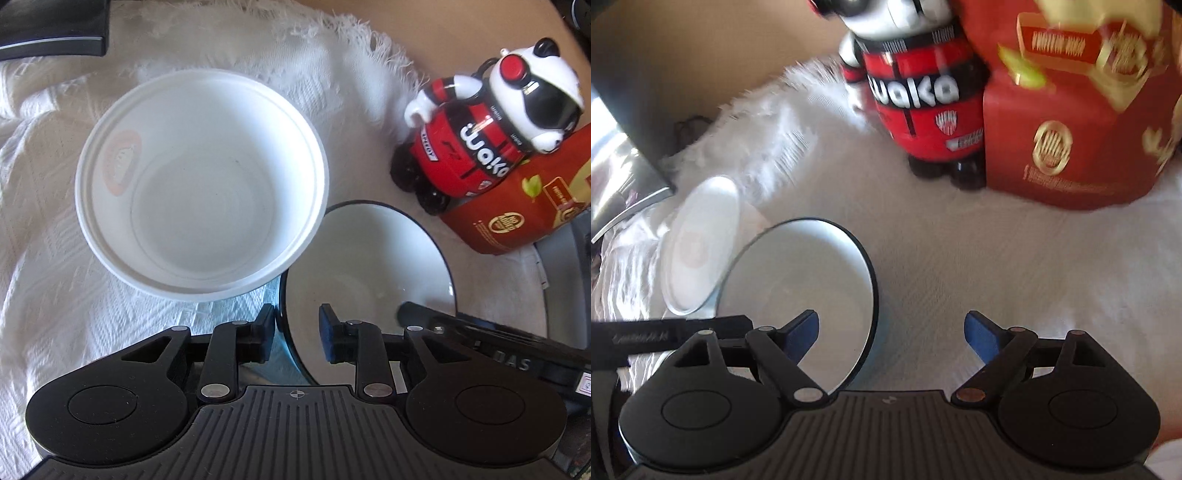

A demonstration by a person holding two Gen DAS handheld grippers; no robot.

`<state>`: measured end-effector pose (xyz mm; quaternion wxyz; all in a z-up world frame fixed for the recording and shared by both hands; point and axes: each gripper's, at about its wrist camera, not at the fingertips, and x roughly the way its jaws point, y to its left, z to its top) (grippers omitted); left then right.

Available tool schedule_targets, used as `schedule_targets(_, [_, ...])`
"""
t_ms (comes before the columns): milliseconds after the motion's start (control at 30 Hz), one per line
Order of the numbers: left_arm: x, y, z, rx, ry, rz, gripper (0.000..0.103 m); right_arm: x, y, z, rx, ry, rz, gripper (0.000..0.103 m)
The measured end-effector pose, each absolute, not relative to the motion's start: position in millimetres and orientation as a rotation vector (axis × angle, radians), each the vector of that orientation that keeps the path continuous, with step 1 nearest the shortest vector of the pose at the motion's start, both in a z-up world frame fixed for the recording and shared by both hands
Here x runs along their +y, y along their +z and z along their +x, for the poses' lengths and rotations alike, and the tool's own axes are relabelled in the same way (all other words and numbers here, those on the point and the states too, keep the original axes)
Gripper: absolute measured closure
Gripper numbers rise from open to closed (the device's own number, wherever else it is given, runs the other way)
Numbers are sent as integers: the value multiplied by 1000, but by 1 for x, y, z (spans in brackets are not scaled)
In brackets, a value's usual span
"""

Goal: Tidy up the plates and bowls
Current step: 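Close the left gripper on the light-blue bowl rim and lift it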

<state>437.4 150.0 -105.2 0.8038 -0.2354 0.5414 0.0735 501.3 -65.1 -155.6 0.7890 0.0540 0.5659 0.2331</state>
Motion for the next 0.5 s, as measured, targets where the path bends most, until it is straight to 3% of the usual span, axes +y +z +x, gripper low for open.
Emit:
schedule_targets(133, [145, -108, 446, 1171, 172, -486, 73, -58, -174, 507, 1285, 538, 174, 38])
schedule_targets(200, [140, -105, 449, 1169, 156, -472, 73, -57, -177, 508, 1297, 559, 193, 39])
schedule_targets(267, [131, -104, 455, 1177, 115, -474, 72, -59, -174, 505, 1289, 594, 208, 47])
schedule_targets(500, [93, -119, 478, 1228, -48, -505, 75, -101, -159, 509, 1245, 465, 178, 44])
